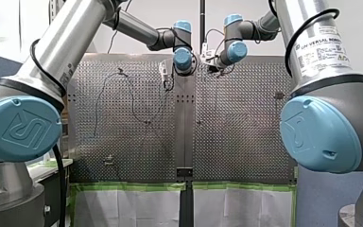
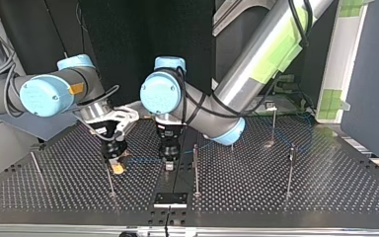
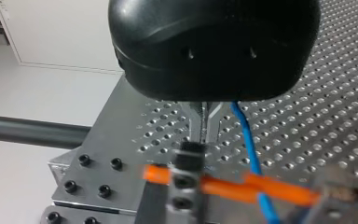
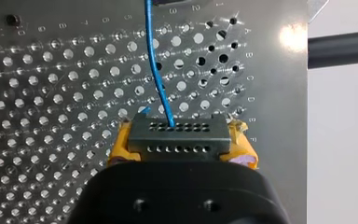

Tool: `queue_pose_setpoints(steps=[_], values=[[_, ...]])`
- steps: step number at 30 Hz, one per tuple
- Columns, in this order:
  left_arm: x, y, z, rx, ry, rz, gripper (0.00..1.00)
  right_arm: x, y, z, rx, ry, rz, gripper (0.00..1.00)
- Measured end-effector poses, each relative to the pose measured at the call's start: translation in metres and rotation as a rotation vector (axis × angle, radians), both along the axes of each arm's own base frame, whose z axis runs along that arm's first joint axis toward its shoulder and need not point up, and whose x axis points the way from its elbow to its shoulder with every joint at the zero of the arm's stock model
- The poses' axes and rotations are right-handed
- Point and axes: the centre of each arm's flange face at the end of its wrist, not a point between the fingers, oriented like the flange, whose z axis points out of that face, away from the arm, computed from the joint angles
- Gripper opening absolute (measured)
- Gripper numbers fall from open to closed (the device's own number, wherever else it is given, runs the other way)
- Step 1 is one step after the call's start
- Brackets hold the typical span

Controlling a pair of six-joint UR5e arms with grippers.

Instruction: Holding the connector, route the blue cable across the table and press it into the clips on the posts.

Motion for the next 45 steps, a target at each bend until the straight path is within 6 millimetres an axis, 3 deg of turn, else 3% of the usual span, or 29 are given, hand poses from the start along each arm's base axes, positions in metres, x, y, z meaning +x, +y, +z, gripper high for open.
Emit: queue_pose_setpoints(steps=[6,15,45], values=[[-0.004,0.002,-0.017,0.012,0.025,0.008,0.00,0.002,0.003,-0.003,0.007,0.004,0.004,0.00],[-0.019,0.002,-0.051,0.029,0.084,0.010,0.00,0.002,0.010,-0.025,0.043,0.029,0.010,0.00],[-0.064,0.023,-0.167,0.034,0.168,0.028,0.00,-0.014,0.037,-0.112,0.165,0.120,0.007,0.00]])
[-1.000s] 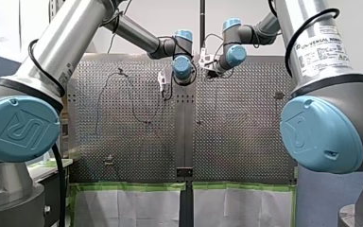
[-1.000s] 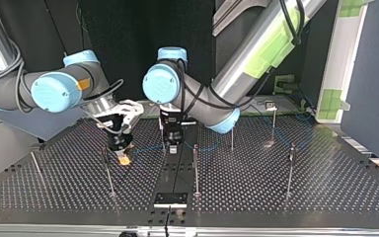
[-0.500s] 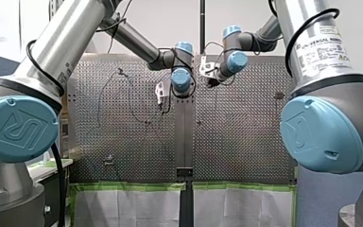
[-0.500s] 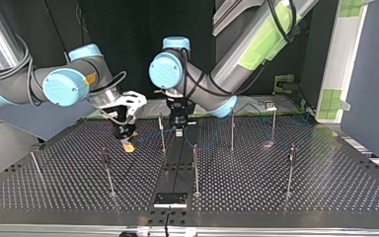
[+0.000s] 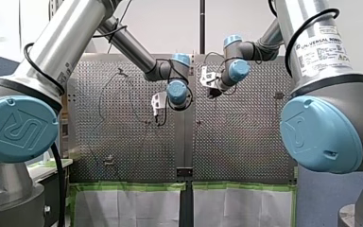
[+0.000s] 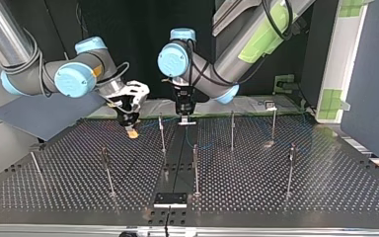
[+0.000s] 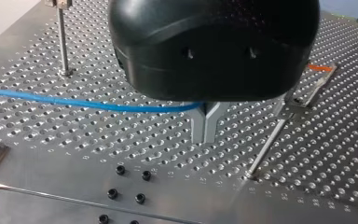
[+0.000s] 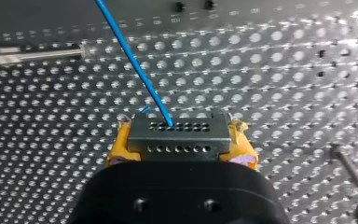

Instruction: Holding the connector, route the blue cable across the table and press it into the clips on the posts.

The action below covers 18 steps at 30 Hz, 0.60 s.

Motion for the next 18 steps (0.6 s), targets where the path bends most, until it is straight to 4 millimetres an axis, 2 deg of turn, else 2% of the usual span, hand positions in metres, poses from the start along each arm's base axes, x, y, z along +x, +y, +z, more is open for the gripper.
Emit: queue_pose_setpoints(steps=[13,18], values=[[0.001,0.002,-0.022,-0.032,-0.037,-0.036,0.00,-0.009,0.016,-0.050,-0.004,0.012,0.000,0.00],[0.004,-0.005,-0.043,-0.035,-0.029,-0.075,0.00,-0.013,0.023,-0.069,0.008,-0.002,-0.004,0.00]])
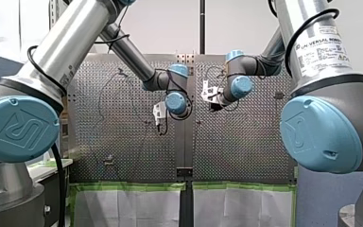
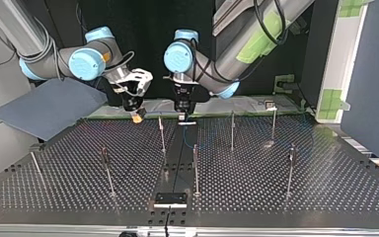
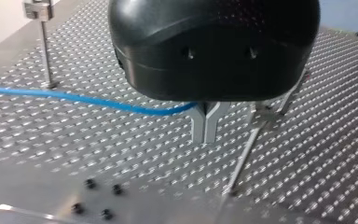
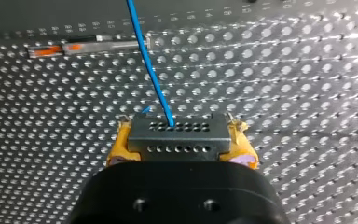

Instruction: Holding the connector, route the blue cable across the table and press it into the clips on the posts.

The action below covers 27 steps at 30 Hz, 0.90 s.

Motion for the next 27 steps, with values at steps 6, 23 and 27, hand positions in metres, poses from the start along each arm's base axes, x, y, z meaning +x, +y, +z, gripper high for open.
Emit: queue_pose_setpoints(steps=[6,23,27], values=[[0.002,-0.011,-0.030,-0.021,0.014,-0.046,0.00,-0.006,0.010,-0.023,0.007,-0.003,-0.009,0.00],[0.002,-0.017,-0.046,-0.031,0.030,-0.088,0.00,-0.026,0.008,-0.095,0.044,0.012,-0.039,0.00],[0.004,-0.017,-0.051,-0.032,0.032,-0.088,0.00,-0.028,-0.001,-0.089,0.031,-0.005,-0.036,0.00]])
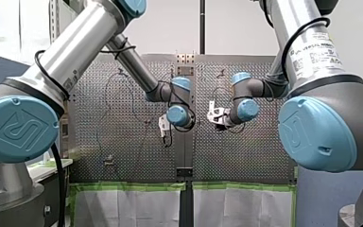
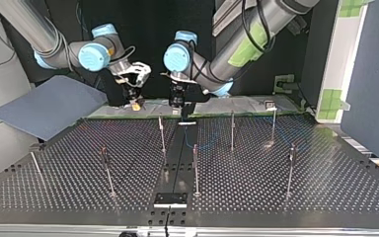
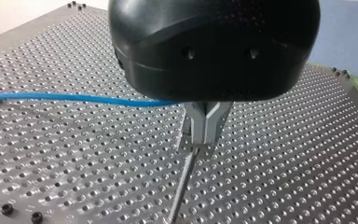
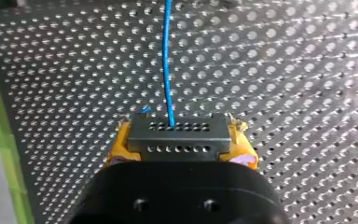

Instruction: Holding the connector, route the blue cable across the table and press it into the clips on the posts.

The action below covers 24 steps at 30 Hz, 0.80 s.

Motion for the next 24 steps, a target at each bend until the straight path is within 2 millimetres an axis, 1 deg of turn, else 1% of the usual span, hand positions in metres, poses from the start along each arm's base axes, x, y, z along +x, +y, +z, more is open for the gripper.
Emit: queue_pose_setpoints(steps=[8,10,18,24], values=[[0.015,0.000,-0.021,0.004,0.011,0.001,0.00,-0.005,-0.014,0.008,-0.010,-0.026,0.015,0.00],[0.019,-0.002,-0.023,0.003,0.012,-0.001,0.00,-0.007,-0.017,0.009,-0.010,-0.031,0.016,0.00],[0.035,-0.009,-0.010,-0.030,-0.009,-0.012,0.00,-0.015,-0.028,0.011,-0.008,-0.052,0.012,0.00],[0.041,-0.007,-0.008,-0.043,-0.006,-0.028,0.00,-0.024,-0.035,0.010,-0.006,-0.060,0.001,0.00]])
